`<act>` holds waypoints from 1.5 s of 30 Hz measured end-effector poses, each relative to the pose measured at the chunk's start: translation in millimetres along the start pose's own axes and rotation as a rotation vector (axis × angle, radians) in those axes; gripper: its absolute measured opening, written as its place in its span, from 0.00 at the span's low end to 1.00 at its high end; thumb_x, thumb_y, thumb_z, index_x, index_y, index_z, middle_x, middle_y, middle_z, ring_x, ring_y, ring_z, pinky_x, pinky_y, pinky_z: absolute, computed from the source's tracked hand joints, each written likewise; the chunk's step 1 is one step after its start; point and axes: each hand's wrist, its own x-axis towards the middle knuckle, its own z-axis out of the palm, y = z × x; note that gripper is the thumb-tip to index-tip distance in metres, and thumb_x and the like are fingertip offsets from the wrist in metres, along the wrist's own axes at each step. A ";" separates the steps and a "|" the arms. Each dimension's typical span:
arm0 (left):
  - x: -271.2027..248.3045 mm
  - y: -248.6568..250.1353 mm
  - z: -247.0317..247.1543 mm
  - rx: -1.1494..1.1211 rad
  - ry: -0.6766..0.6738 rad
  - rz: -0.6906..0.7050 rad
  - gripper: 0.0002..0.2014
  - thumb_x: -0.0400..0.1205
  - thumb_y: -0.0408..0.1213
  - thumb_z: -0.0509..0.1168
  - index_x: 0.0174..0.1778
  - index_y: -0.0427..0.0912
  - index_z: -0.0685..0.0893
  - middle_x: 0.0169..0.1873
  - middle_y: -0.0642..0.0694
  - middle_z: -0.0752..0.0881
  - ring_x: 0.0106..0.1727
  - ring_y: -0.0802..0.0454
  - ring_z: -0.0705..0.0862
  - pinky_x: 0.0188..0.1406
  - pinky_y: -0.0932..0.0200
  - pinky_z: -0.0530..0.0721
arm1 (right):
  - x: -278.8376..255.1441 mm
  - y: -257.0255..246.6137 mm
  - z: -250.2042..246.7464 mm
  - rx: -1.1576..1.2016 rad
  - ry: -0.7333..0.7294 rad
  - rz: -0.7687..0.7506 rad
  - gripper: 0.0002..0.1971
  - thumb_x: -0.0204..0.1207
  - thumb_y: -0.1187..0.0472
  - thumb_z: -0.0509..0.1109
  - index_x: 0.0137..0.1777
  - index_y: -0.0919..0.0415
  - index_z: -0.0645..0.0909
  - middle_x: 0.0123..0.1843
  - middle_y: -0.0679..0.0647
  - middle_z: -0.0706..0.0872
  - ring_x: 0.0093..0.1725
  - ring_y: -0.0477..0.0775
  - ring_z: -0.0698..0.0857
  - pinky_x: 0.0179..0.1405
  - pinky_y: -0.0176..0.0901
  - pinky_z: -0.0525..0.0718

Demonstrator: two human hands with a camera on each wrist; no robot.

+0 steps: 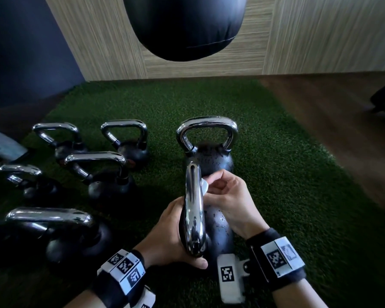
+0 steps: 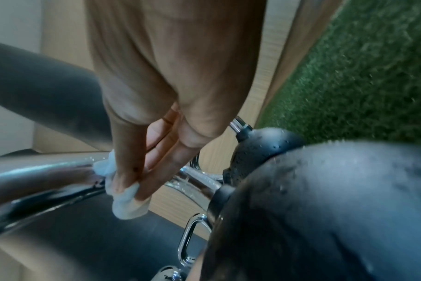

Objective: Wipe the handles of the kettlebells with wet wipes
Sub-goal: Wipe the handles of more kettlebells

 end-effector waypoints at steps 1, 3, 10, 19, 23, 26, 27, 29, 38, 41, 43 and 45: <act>-0.1 0.6 -0.6 0.001 -0.003 0.006 0.75 0.44 0.61 0.91 0.87 0.62 0.57 0.85 0.63 0.60 0.87 0.61 0.61 0.87 0.49 0.66 | -0.2 -2.7 -1.7 -0.016 -0.018 -0.006 0.19 0.59 0.84 0.83 0.42 0.63 0.84 0.47 0.71 0.91 0.43 0.64 0.91 0.42 0.51 0.93; -0.2 1.0 -1.1 0.004 -0.008 0.005 0.75 0.44 0.60 0.92 0.87 0.61 0.57 0.85 0.63 0.60 0.87 0.63 0.61 0.88 0.51 0.65 | 0.6 -5.8 -2.0 -0.049 -0.012 -0.033 0.22 0.57 0.85 0.83 0.38 0.58 0.85 0.45 0.69 0.92 0.41 0.60 0.91 0.39 0.47 0.92; -2.2 4.9 -3.7 0.045 -0.031 -0.022 0.75 0.44 0.64 0.90 0.87 0.55 0.58 0.83 0.61 0.61 0.87 0.61 0.61 0.87 0.51 0.67 | 22.1 1.5 6.7 -0.382 0.317 -0.117 0.16 0.58 0.74 0.85 0.38 0.56 0.85 0.38 0.54 0.94 0.38 0.51 0.92 0.43 0.50 0.91; -2.6 7.9 -6.3 0.064 -0.034 -0.025 0.75 0.46 0.65 0.89 0.88 0.55 0.56 0.83 0.62 0.61 0.87 0.59 0.61 0.87 0.48 0.67 | 27.0 4.9 17.9 -0.760 0.428 -0.139 0.09 0.65 0.63 0.84 0.35 0.56 0.85 0.31 0.45 0.89 0.32 0.36 0.86 0.31 0.22 0.76; -2.0 5.8 -6.9 0.104 -0.050 -0.020 0.77 0.46 0.66 0.89 0.89 0.54 0.54 0.83 0.61 0.60 0.87 0.59 0.60 0.87 0.48 0.66 | 27.8 7.3 22.8 -0.882 0.404 -0.087 0.07 0.70 0.61 0.78 0.35 0.58 0.83 0.28 0.45 0.84 0.33 0.28 0.82 0.31 0.20 0.74; -1.9 3.5 -7.9 0.152 -0.074 -0.039 0.75 0.46 0.68 0.88 0.88 0.55 0.54 0.80 0.66 0.58 0.86 0.60 0.60 0.86 0.49 0.68 | 22.9 9.5 21.5 -0.934 0.368 -0.020 0.06 0.70 0.62 0.77 0.36 0.58 0.83 0.27 0.45 0.84 0.31 0.27 0.81 0.31 0.19 0.74; -2.2 4.7 -10.8 0.183 -0.104 -0.043 0.75 0.46 0.69 0.87 0.88 0.54 0.54 0.78 0.70 0.56 0.85 0.60 0.59 0.87 0.50 0.67 | 20.2 9.9 20.1 -0.936 0.357 0.000 0.06 0.70 0.61 0.78 0.36 0.57 0.83 0.27 0.45 0.85 0.30 0.29 0.82 0.32 0.19 0.74; 0.8 8.8 -22.0 0.172 -0.225 -0.051 0.73 0.49 0.67 0.87 0.87 0.51 0.54 0.78 0.67 0.57 0.85 0.63 0.59 0.87 0.59 0.63 | 12.5 6.2 17.2 -0.934 0.347 0.024 0.04 0.68 0.62 0.78 0.40 0.55 0.85 0.28 0.44 0.86 0.29 0.35 0.82 0.33 0.22 0.75; 72.3 11.6 -77.3 -0.048 -0.110 -0.021 0.46 0.71 0.23 0.80 0.80 0.60 0.71 0.66 0.60 0.83 0.69 0.57 0.84 0.60 0.68 0.84 | -44.5 -38.3 18.5 -0.718 -0.051 0.339 0.13 0.64 0.66 0.65 0.43 0.62 0.90 0.34 0.58 0.90 0.34 0.53 0.84 0.37 0.54 0.80; 95.8 31.6 -80.6 0.047 -0.107 0.113 0.37 0.72 0.24 0.78 0.77 0.52 0.80 0.55 0.58 0.89 0.54 0.70 0.87 0.58 0.69 0.83 | -57.2 -59.2 24.7 -0.637 -0.261 0.322 0.08 0.67 0.70 0.66 0.39 0.63 0.87 0.32 0.49 0.82 0.34 0.47 0.78 0.37 0.48 0.76; 103.5 36.4 -80.0 0.155 -0.073 0.182 0.26 0.76 0.26 0.78 0.63 0.61 0.88 0.59 0.58 0.91 0.59 0.65 0.89 0.65 0.63 0.84 | -61.5 -72.1 28.9 -0.552 -0.369 0.352 0.05 0.66 0.68 0.74 0.38 0.58 0.86 0.32 0.45 0.82 0.34 0.45 0.78 0.38 0.40 0.77; 105.8 37.2 -78.9 0.133 -0.063 0.163 0.20 0.78 0.28 0.78 0.52 0.63 0.90 0.53 0.57 0.93 0.54 0.62 0.90 0.61 0.59 0.86 | -60.1 -73.2 35.4 -0.706 -0.354 0.359 0.15 0.63 0.54 0.87 0.42 0.59 0.86 0.35 0.42 0.85 0.36 0.42 0.81 0.41 0.36 0.80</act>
